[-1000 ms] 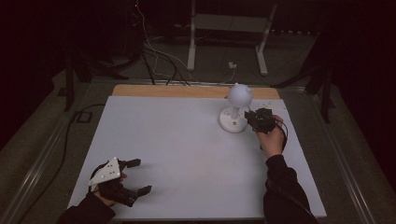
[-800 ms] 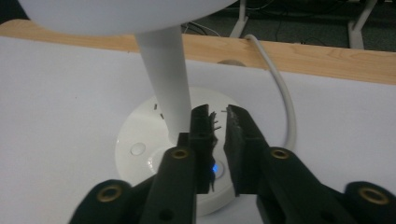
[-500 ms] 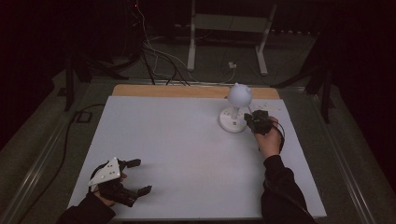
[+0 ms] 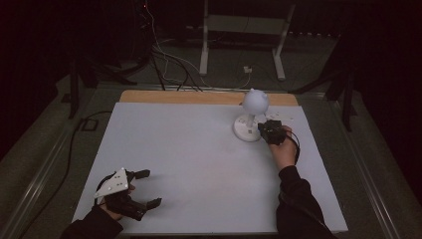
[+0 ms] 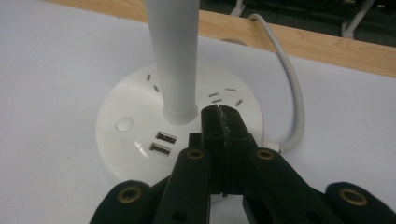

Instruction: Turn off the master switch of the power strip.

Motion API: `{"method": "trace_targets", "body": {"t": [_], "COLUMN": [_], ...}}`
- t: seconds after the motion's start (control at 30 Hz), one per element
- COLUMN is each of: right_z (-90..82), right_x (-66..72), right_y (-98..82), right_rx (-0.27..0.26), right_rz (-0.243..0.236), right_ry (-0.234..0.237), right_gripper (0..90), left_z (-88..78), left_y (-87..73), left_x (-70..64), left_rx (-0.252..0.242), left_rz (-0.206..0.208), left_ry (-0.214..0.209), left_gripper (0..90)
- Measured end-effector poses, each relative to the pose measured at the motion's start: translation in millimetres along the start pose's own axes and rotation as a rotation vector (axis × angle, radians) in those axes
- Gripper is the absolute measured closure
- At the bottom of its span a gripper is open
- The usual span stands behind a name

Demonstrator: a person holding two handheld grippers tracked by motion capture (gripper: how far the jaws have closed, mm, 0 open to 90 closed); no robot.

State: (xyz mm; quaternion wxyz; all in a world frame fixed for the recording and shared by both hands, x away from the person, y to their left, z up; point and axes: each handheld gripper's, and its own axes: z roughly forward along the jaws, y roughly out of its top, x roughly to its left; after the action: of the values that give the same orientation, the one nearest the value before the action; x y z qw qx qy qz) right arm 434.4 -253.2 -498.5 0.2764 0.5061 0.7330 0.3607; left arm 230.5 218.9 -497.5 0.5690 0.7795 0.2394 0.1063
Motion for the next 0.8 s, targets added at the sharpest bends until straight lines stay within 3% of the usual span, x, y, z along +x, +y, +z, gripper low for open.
{"method": "trace_targets", "body": {"t": [0.6, 0.8], "right_z": [6.3, 6.8], "right_x": [-2.9, -3.2], "right_y": [-4.1, -2.7], "right_rx": [0.028, 0.041], "right_rz": [0.006, -0.015], "right_ry": [-0.003, 0.002], "right_gripper": [90.0, 90.0], "left_z": [-0.2, 0.2], "left_y": [0.0, 0.0], "left_x": [0.0, -0.4], "left_rx": [0.0, 0.005], "left_rz": [0.0, 0.003], "left_ry": [0.001, 0.0], "left_gripper": [0.3, 0.3]}}
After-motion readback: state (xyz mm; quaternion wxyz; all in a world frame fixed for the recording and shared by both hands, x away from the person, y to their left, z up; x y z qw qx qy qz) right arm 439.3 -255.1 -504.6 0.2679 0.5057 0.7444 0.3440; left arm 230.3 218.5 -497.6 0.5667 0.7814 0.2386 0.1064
